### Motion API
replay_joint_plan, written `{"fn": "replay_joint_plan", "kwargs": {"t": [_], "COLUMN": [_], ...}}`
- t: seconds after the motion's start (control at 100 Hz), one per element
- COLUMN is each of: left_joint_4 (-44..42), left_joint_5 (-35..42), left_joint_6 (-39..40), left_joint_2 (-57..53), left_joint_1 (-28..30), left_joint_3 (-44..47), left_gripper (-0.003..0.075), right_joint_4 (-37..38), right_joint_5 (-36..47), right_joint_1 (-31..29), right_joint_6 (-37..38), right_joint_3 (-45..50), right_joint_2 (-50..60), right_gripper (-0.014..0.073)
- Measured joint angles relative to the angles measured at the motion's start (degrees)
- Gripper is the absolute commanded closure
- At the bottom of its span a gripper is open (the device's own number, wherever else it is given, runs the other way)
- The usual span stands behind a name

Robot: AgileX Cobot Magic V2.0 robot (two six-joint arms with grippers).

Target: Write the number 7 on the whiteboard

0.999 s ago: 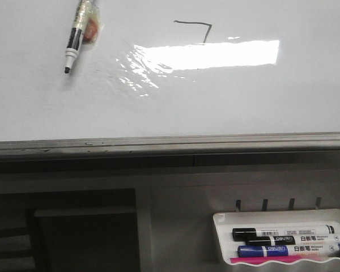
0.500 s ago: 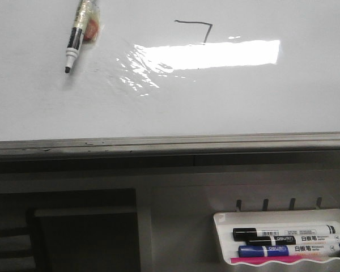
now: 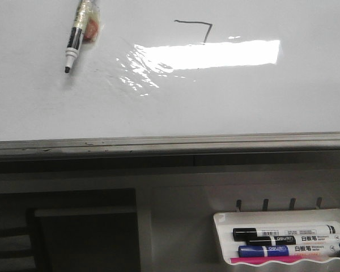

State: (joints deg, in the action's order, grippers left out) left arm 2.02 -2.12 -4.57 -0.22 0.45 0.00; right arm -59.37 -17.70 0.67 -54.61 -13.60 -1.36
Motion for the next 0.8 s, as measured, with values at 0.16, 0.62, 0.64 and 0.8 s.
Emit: {"fn": "replay_joint_plan", "kwargs": {"t": [0.16, 0.62, 0.64, 0.8], "left_joint_4": [0.0, 0.0, 0.0, 0.0], "left_joint_5": [0.0, 0.0, 0.0, 0.0], "left_joint_6": [0.0, 0.0, 0.0, 0.0], "left_joint_2": [0.0, 0.0, 0.0, 0.0], "left_joint_1": [0.0, 0.0, 0.0, 0.0], "left_joint_3": [0.0, 0.0, 0.0, 0.0], "left_gripper": [0.0741, 0.0741, 0.0741, 0.0741], "right_joint_4": [0.0, 54.6, 56.11, 61.7], "right_joint_5": [0.0, 12.27, 12.94, 15.37], "right_joint_1": [0.0, -1.32, -1.32, -1.32], "right_joint_6": [-0.13, 43.37, 44.73, 48.28], "right_joint_3": [0.0, 6.0, 6.94, 13.37], "right_joint_2": [0.0, -0.71, -0.71, -0.17], "right_gripper": [0.0657, 0.0657, 0.0657, 0.0657]}}
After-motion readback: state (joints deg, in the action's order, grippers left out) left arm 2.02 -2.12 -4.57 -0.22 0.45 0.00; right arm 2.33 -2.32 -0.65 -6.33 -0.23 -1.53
